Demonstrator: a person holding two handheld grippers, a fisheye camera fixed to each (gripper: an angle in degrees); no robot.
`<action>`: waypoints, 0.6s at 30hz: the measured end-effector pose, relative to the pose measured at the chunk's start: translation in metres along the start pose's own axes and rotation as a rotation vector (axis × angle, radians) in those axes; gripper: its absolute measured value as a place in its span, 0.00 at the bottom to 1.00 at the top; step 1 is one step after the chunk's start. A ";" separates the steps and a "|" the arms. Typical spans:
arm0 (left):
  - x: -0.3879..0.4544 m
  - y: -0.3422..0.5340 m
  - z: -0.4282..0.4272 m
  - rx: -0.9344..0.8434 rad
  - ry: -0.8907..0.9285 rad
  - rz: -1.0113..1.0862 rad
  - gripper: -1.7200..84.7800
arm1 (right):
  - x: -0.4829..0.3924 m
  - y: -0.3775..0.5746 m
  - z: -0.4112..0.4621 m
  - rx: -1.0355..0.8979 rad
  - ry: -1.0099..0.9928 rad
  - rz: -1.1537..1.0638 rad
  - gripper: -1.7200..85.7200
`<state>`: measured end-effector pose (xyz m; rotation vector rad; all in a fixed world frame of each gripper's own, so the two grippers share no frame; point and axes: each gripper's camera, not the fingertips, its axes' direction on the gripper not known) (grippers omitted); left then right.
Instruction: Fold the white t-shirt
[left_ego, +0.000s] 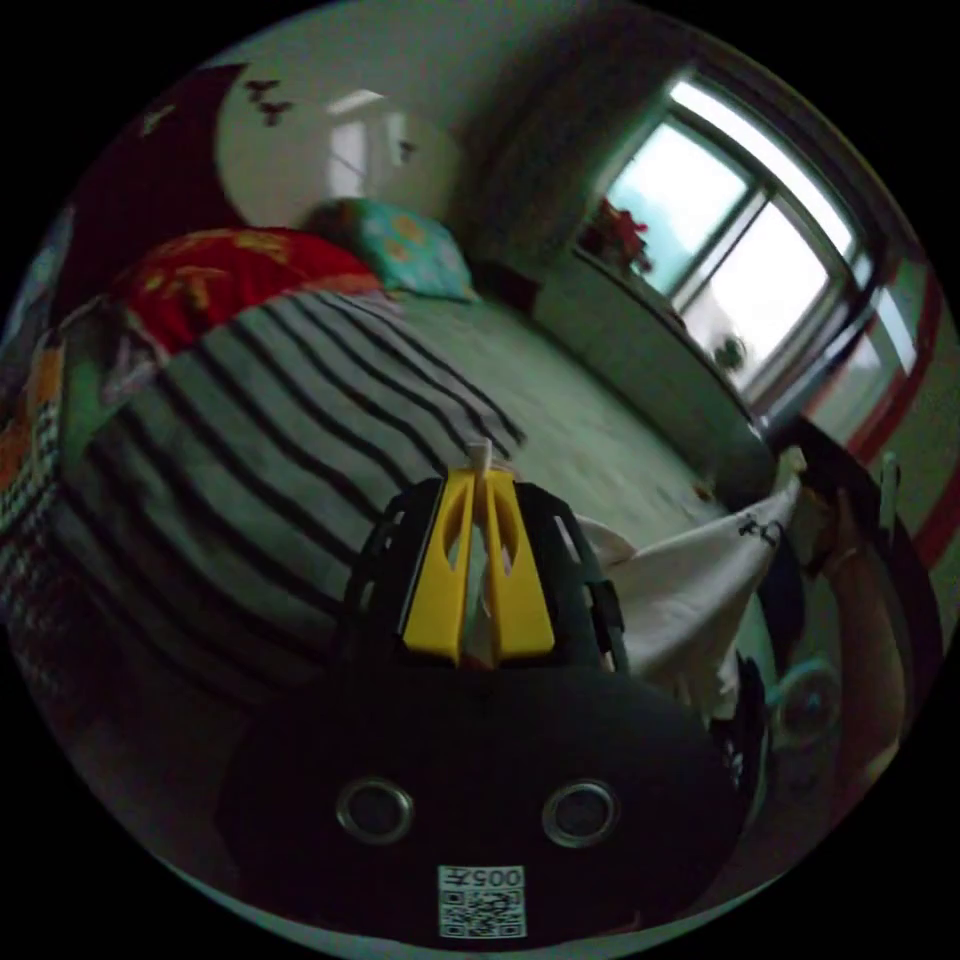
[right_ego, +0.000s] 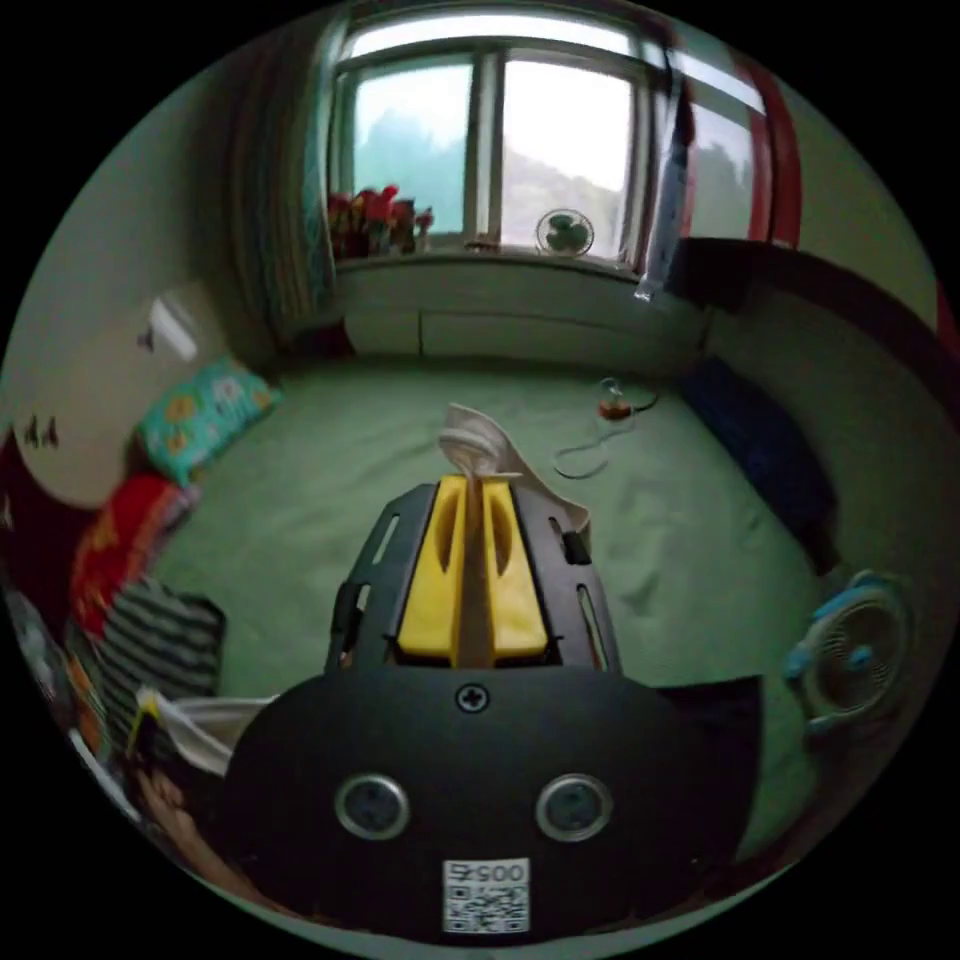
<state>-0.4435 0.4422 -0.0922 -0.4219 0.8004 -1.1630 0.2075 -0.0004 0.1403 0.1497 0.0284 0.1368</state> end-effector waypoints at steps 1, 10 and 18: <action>-0.006 -0.001 -0.006 0.026 -0.011 -0.023 0.04 | -0.004 -0.006 0.013 -0.010 -0.058 0.042 0.06; -0.033 -0.012 -0.037 0.043 -0.020 -0.071 0.05 | -0.077 0.093 0.077 -0.394 -0.176 -0.299 0.18; -0.037 -0.012 -0.070 0.049 0.021 -0.056 0.05 | -0.074 0.302 -0.015 -0.569 -0.309 -0.437 0.20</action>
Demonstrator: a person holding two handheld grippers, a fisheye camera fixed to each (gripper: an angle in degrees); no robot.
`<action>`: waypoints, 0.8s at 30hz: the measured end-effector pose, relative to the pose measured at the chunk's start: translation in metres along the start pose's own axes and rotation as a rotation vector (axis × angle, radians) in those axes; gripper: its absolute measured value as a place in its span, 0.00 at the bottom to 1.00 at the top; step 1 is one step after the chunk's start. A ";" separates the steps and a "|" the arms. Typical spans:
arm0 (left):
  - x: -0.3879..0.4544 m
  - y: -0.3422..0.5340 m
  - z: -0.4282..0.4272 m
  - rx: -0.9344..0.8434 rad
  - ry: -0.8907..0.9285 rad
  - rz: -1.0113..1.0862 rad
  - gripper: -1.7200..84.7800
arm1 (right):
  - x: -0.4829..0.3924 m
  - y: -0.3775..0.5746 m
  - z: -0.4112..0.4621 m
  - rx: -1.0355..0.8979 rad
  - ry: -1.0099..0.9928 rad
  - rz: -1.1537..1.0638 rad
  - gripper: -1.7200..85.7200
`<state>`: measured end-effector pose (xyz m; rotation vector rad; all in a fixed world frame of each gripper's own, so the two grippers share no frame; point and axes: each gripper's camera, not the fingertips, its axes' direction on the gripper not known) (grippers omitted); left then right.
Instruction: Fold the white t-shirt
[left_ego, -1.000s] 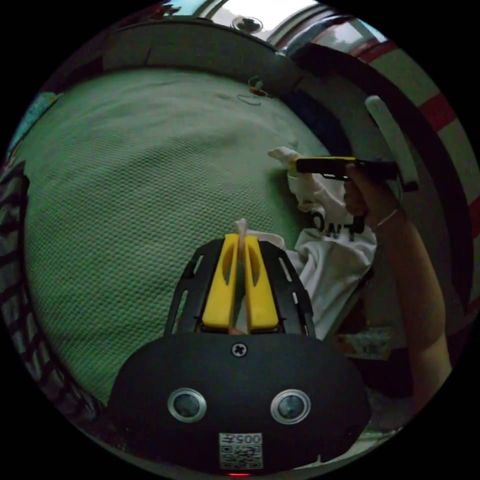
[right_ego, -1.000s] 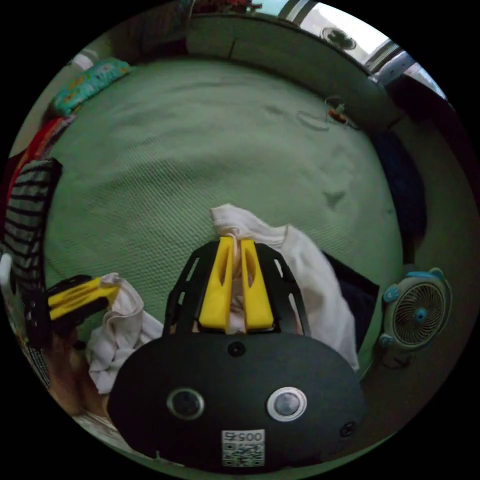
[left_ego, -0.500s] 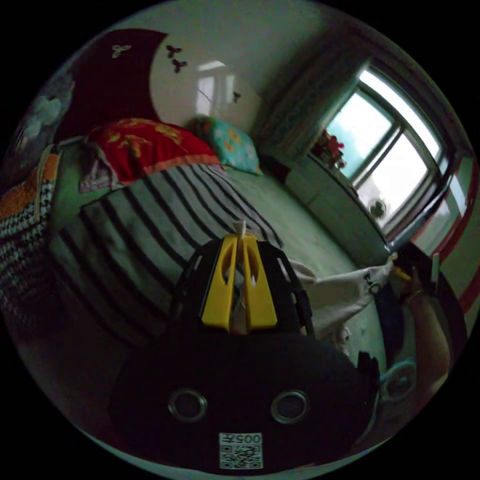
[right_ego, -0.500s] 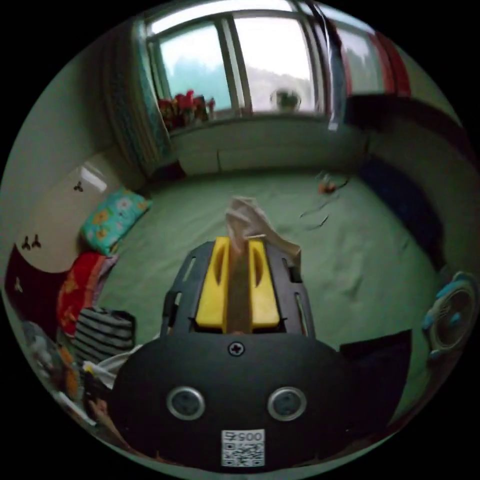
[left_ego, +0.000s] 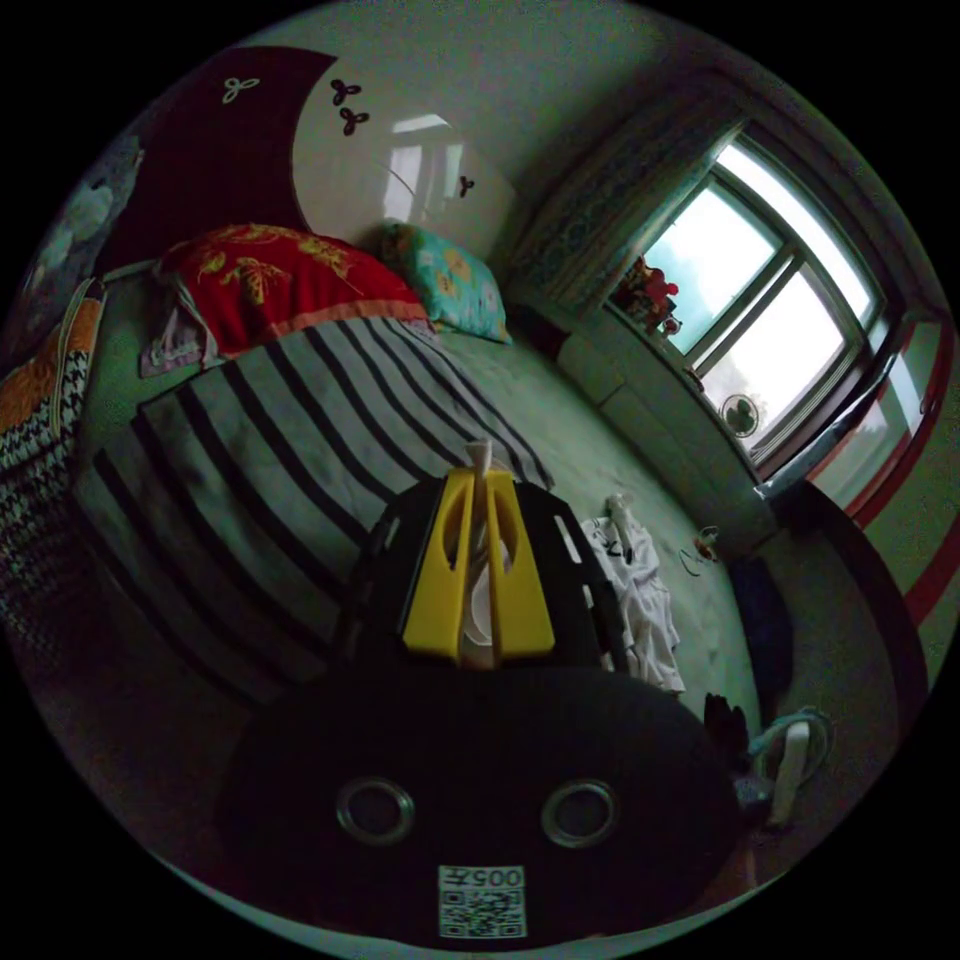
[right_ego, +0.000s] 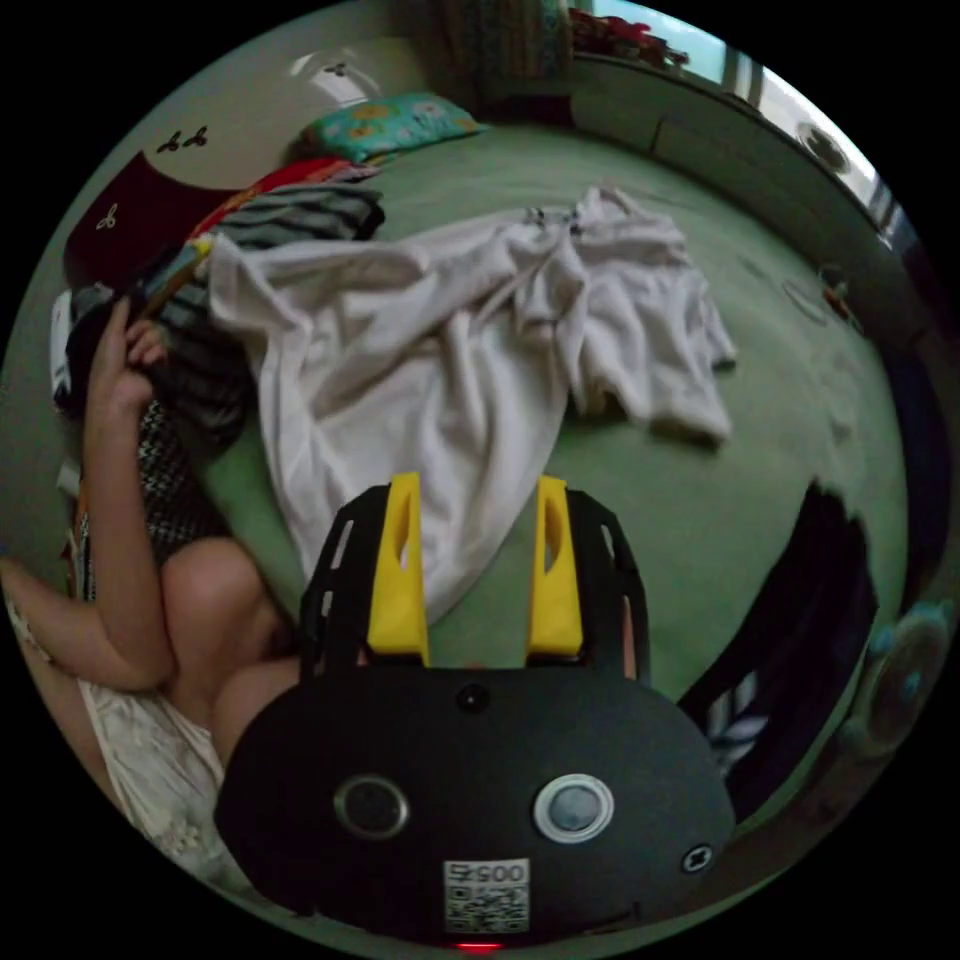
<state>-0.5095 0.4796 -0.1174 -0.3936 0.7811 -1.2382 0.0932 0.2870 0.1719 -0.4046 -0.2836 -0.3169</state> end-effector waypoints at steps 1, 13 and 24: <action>0.000 0.000 -0.002 0.002 -0.001 0.005 0.05 | -0.007 0.019 0.002 -0.017 -0.006 0.018 0.20; 0.007 0.006 -0.043 -0.024 0.012 0.105 0.05 | -0.051 0.083 -0.016 0.003 0.076 0.140 0.01; 0.017 -0.004 -0.128 -0.080 0.189 0.237 0.05 | -0.016 0.186 -0.201 0.288 0.130 0.296 0.00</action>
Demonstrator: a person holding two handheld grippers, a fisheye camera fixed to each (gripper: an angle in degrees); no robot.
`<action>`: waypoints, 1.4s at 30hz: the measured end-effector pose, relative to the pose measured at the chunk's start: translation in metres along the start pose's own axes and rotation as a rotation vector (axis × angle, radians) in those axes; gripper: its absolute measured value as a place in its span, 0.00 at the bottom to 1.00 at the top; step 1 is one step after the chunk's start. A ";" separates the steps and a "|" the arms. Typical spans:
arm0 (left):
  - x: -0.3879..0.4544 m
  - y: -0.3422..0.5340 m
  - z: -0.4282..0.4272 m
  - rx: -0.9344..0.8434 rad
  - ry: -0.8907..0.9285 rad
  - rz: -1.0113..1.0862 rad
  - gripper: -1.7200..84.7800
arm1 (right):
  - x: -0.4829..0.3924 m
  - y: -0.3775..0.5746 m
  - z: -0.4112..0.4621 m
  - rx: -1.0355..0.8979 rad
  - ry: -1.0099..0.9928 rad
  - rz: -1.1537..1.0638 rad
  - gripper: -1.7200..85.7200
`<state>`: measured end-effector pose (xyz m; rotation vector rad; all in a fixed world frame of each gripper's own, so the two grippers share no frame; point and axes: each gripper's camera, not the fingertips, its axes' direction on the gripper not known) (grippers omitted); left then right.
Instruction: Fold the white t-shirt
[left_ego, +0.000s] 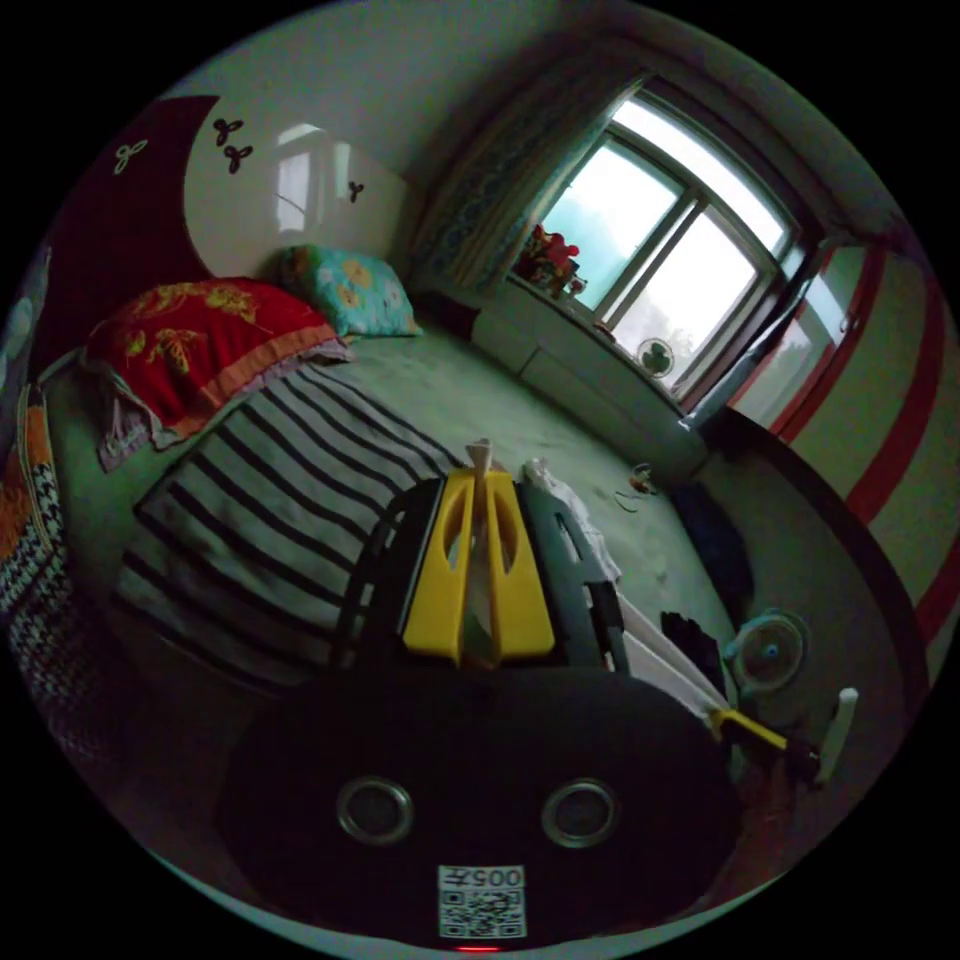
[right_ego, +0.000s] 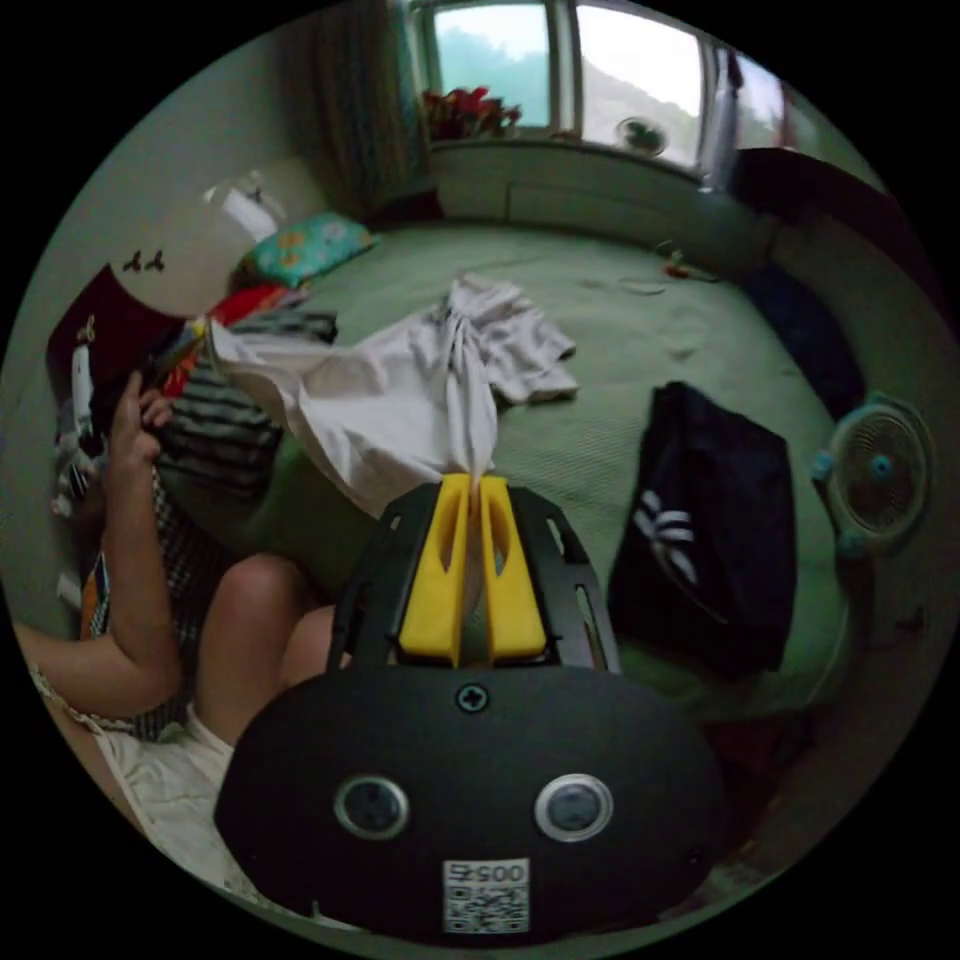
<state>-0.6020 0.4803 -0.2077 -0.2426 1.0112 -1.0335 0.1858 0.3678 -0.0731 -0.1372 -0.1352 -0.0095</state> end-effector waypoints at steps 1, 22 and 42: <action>0.002 0.000 -0.006 -0.001 0.009 0.010 0.05 | 0.009 0.007 -0.024 0.035 0.004 0.021 0.00; -0.017 0.070 -0.039 -0.431 0.084 0.220 0.12 | 0.034 0.094 -0.063 -0.332 0.111 -0.065 0.07; 0.090 0.040 0.254 -0.633 0.065 0.436 0.11 | 0.005 -0.121 0.139 -0.302 0.102 -0.074 0.02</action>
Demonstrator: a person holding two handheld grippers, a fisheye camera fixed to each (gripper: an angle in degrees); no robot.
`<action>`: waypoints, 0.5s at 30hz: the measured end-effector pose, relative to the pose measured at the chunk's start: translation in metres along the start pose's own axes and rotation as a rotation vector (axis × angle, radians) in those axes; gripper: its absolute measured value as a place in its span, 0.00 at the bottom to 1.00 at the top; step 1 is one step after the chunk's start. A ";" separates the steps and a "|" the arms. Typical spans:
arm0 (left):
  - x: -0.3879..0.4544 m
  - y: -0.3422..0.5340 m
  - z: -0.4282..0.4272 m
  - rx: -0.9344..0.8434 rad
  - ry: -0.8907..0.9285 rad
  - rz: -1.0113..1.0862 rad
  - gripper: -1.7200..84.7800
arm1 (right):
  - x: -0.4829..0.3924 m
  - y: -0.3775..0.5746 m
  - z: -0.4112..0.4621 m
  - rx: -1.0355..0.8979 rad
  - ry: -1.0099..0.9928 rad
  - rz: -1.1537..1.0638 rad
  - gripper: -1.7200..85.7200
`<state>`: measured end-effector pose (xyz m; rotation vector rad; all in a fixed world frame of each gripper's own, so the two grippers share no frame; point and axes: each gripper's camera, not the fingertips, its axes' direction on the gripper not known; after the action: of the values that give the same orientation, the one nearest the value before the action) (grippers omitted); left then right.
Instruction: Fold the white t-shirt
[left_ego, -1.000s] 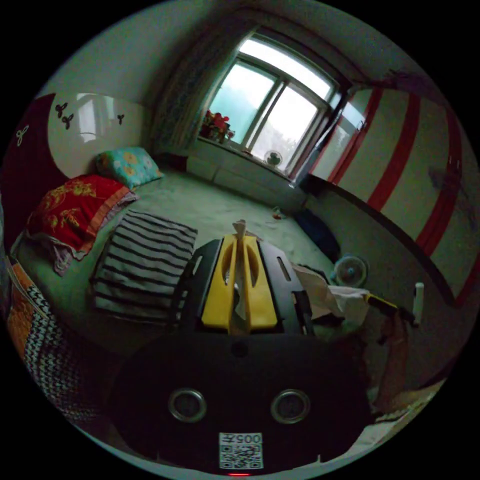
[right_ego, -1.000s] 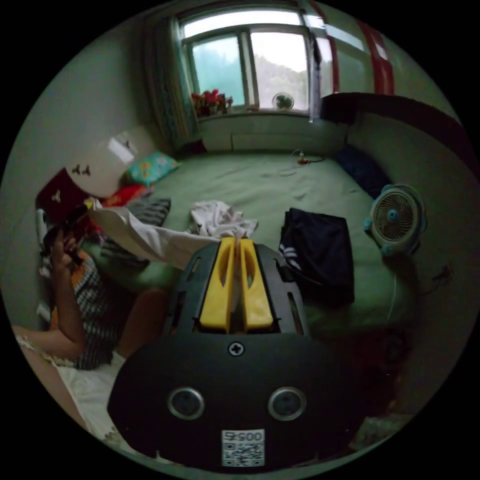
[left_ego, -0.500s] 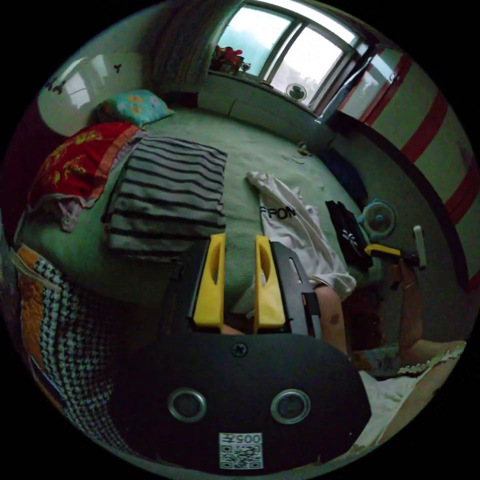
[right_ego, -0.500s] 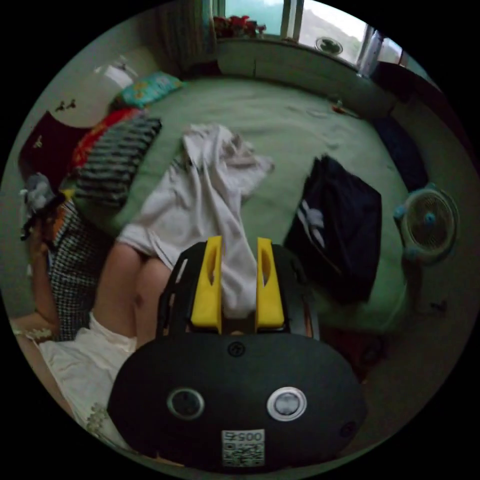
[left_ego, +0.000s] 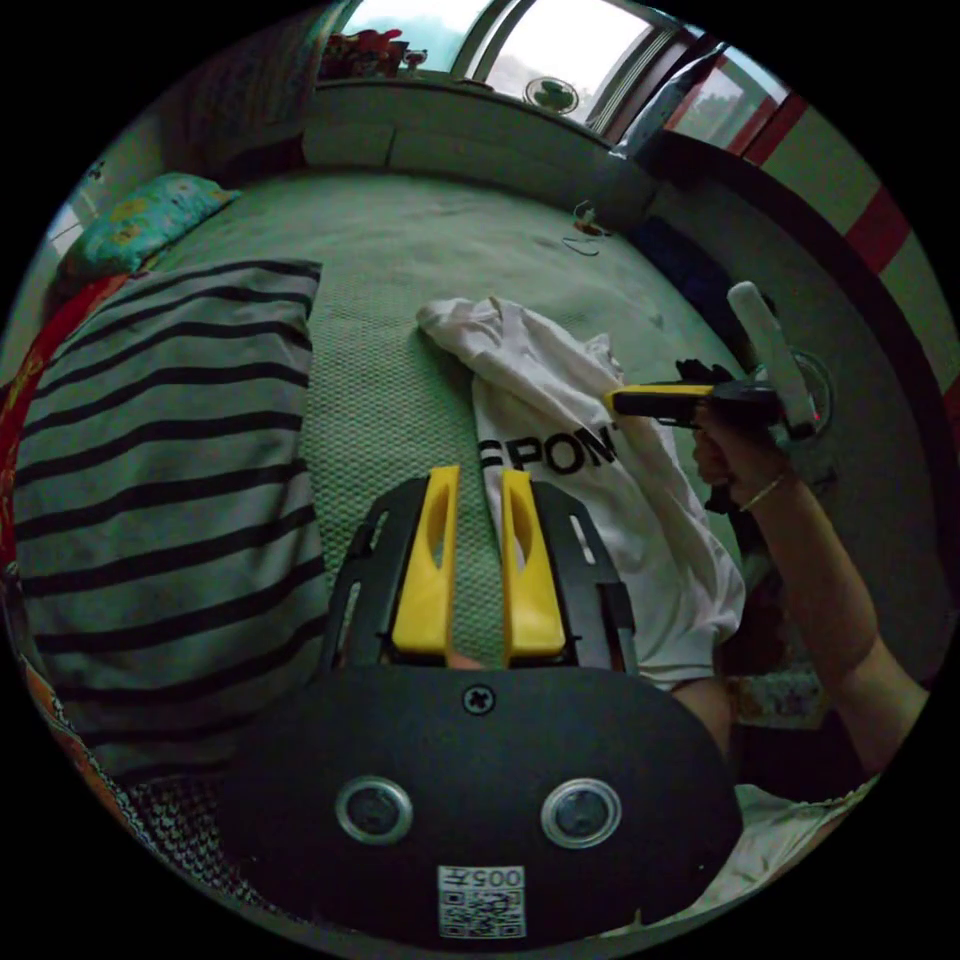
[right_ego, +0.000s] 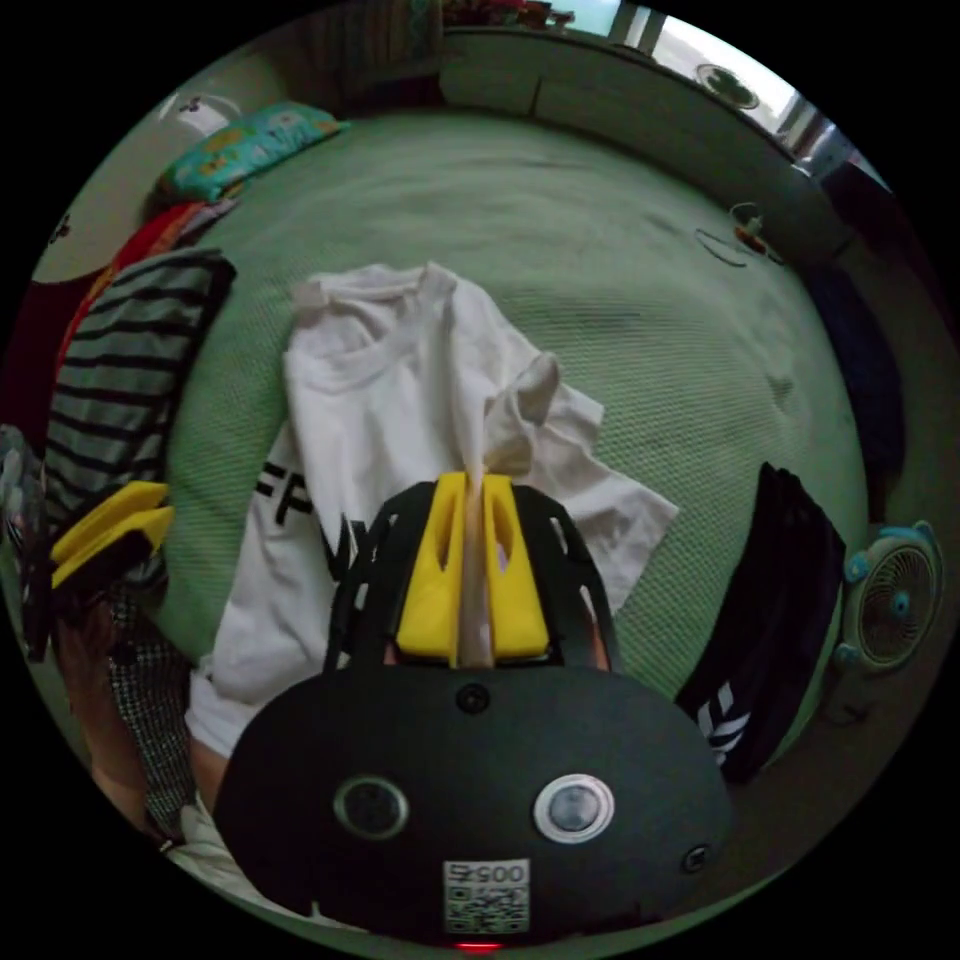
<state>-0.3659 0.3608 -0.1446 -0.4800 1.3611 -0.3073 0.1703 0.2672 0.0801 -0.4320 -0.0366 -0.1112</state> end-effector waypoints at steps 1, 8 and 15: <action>0.000 -0.003 0.003 -0.002 -0.003 0.002 0.11 | 0.010 0.008 -0.014 0.051 -0.038 0.015 0.01; -0.002 -0.036 0.031 0.012 -0.006 -0.007 0.10 | 0.088 0.101 -0.117 0.251 -0.132 0.075 0.00; 0.033 -0.088 0.081 -0.048 0.043 0.113 0.12 | 0.177 0.187 -0.096 0.067 0.002 0.250 0.00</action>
<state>-0.2742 0.2813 -0.1179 -0.4372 1.4343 -0.1936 0.3685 0.3778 -0.0745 -0.3668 0.0155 0.1350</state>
